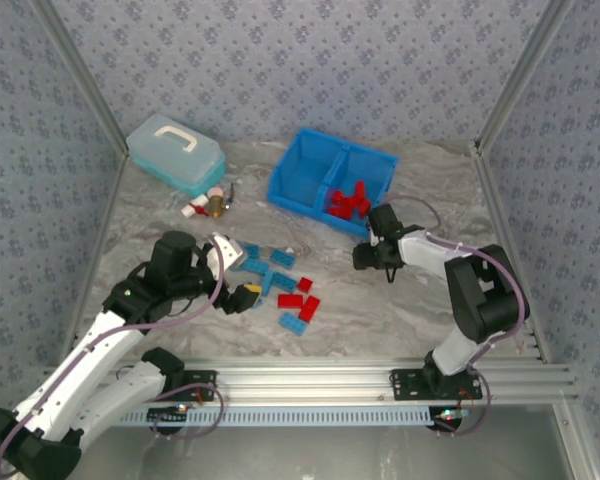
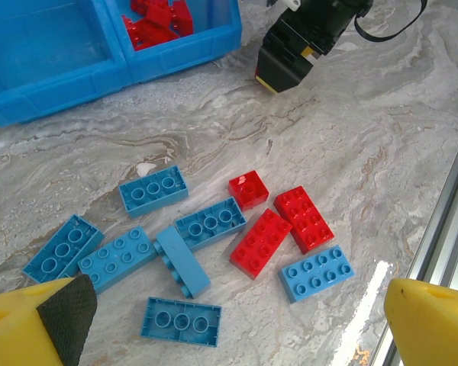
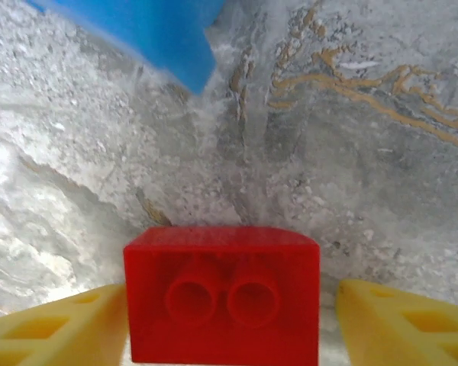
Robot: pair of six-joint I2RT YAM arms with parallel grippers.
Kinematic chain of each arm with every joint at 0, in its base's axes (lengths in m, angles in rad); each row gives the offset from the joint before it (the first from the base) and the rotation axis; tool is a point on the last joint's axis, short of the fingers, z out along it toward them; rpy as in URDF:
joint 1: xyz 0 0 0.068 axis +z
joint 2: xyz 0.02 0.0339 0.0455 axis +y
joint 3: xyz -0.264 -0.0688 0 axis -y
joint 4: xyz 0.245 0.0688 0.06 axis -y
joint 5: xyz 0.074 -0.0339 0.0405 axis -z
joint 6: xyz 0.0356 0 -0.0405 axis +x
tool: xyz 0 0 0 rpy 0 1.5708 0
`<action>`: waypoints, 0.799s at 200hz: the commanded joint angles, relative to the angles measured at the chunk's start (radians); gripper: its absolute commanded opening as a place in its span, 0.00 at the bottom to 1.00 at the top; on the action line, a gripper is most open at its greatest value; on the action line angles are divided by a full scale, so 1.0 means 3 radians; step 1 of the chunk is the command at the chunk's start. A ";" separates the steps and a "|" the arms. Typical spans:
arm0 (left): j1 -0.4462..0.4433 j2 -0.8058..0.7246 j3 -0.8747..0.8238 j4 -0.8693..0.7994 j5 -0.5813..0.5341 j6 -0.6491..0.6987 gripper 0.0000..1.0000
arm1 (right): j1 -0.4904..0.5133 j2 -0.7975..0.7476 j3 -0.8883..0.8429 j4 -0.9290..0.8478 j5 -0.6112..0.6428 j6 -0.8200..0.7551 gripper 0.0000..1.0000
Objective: Sort the legos into containers by color
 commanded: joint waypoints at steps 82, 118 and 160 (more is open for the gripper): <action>0.0024 0.0000 -0.0003 0.0022 0.0038 -0.0020 0.99 | 0.0253 -0.0186 0.0206 -0.0251 0.0196 0.0101 0.47; 0.0024 0.0022 0.0004 0.0036 0.0047 -0.0013 0.99 | 0.0564 -0.0587 0.0632 -0.0564 0.0423 0.0169 0.48; 0.0023 0.0012 0.0012 0.0021 0.0048 -0.0014 0.99 | 0.0493 0.0088 0.1793 -0.0738 0.0881 -0.0213 0.49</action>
